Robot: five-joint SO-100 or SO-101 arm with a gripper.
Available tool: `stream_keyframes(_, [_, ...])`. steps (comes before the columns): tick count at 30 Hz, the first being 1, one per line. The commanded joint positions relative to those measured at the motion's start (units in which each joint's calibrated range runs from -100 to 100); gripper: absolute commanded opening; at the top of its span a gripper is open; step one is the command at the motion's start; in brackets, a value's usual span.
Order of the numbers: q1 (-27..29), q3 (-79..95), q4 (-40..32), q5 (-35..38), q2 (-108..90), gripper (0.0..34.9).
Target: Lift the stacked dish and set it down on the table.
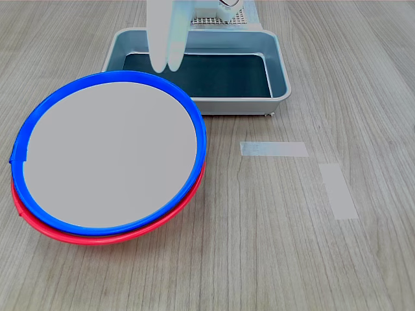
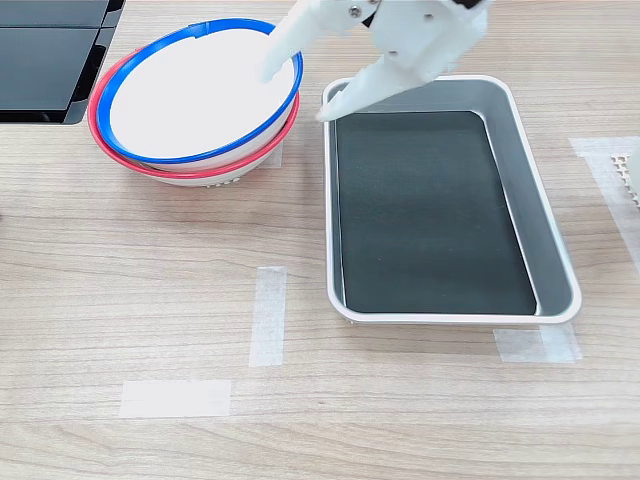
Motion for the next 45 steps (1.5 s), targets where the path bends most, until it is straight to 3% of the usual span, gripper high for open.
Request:
stream_keyframes(1, [1.36, -5.56, -0.61, -0.59, 3.36, 19.1])
stream_keyframes(6, [1.83, -8.02, -0.61, -0.78, 7.45, 17.9])
stream_keyframes(12, [1.08, -9.75, -0.77, -1.22, 11.21, 12.1])
stream_keyframes(17, [1.08, -11.85, -0.69, -2.2, 13.17, 3.7])
stream_keyframes(21, [1.27, -13.76, -0.28, -2.74, 14.02, 0.6])
stream_keyframes(45, [1.36, -20.49, 4.43, -2.05, 6.94, 0.1])
